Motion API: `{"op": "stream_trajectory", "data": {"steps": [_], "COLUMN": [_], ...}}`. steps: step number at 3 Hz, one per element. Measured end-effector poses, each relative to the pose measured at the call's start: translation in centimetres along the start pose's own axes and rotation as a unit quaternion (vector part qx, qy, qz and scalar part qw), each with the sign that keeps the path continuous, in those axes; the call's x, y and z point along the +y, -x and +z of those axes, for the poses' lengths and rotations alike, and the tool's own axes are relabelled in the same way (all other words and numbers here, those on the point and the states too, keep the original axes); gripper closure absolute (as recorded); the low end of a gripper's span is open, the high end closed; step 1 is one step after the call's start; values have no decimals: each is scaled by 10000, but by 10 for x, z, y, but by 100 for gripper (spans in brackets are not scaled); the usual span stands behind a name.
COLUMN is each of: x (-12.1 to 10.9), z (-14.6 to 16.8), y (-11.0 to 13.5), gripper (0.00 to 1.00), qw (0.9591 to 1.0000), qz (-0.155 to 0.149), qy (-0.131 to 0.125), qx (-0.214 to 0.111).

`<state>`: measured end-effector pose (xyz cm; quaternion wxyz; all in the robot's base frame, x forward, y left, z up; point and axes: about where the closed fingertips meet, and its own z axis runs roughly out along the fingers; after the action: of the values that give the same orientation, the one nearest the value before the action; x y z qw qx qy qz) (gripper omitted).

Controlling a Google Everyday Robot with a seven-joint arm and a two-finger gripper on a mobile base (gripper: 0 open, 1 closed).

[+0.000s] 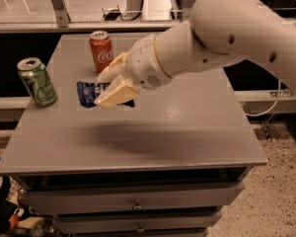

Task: Move rxbar blueberry near green can

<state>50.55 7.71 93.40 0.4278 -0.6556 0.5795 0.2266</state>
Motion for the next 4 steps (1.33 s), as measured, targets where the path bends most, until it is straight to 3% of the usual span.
{"op": "stream_trajectory", "data": {"steps": [1, 3, 4], "x": [3, 5, 8], "z": [56, 122, 139], "y": [23, 35, 37], "gripper": [100, 100, 100], "qw": [9985, 9945, 9931], "qz": [-305, -666, -758], "qy": [387, 694, 783], "qx": [-228, -423, -435]}}
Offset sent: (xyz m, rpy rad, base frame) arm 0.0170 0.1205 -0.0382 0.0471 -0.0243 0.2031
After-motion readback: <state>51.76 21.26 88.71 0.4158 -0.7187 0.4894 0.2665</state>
